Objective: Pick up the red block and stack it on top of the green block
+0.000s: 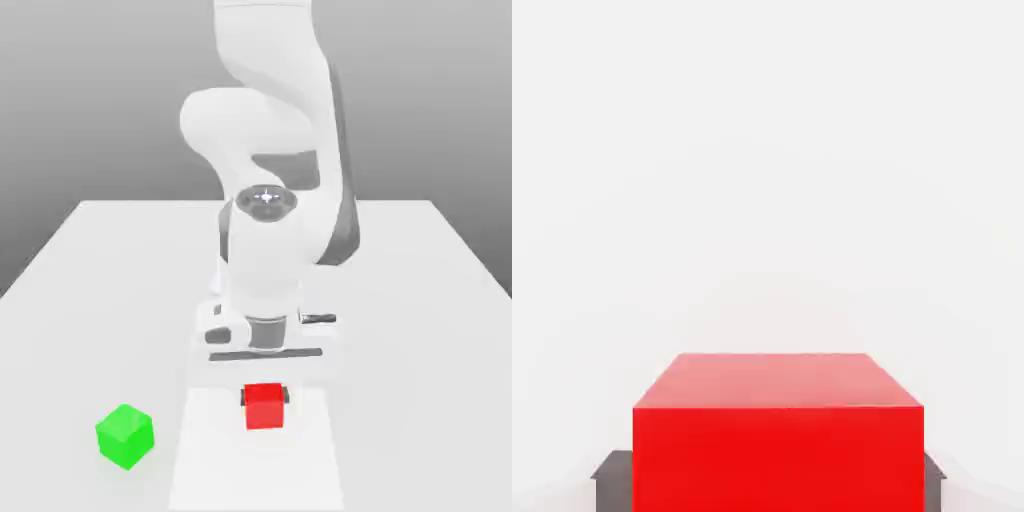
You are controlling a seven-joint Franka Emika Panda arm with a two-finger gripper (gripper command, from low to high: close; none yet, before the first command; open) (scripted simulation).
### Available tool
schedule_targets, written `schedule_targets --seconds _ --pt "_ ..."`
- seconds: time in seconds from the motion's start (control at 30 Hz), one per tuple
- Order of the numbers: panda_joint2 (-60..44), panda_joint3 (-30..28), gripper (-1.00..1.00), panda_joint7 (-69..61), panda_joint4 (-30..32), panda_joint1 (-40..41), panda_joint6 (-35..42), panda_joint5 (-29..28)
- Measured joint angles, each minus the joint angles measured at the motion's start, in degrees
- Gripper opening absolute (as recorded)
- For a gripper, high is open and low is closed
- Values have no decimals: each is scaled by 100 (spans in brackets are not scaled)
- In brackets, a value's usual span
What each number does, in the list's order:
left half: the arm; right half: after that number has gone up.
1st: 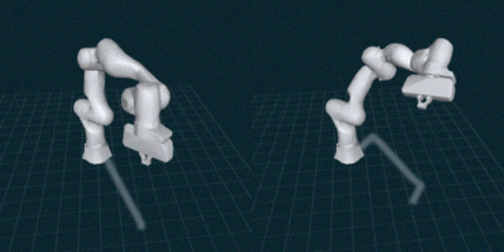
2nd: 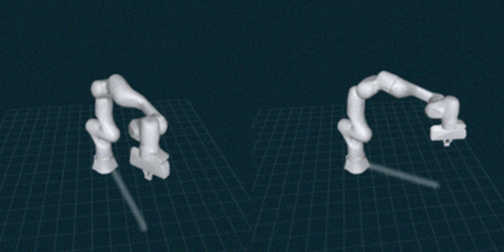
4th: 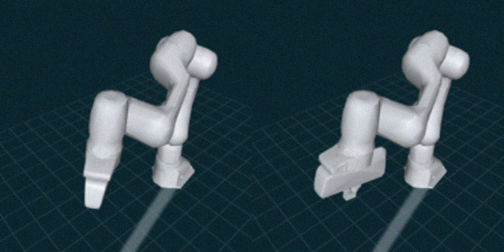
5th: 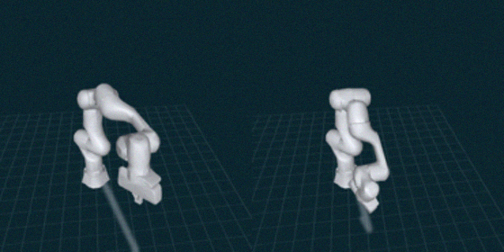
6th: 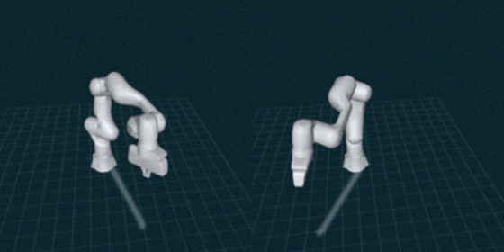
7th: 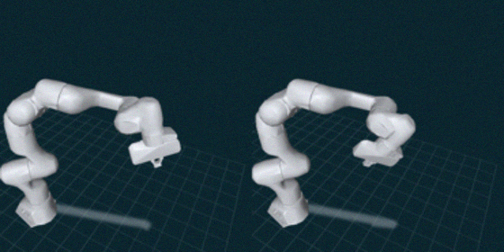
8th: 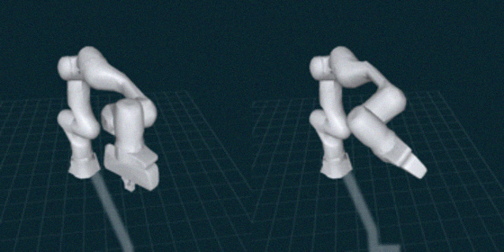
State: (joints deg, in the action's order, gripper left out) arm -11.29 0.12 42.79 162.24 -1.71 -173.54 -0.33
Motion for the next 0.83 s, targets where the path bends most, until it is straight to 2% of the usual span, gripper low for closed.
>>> schedule_targets --seconds 0.1,0.3,0.53,0.57,0.7,0.73,0.83 --pt "110 12 -100 3 16 17 94 -7" --pt "1275 19 -100 -26 176 22 1100 30" --pt "1095 -829 -100 -286 -1045 1507 2144 70" --pt "962 -846 -100 -332 -1146 1726 2111 108" --pt "208 -682 -100 -519 -1270 1724 1487 343" --pt "36 -644 100 -557 -1280 1750 1328 397" --pt "36 -644 100 -557 -1280 1750 1328 397"
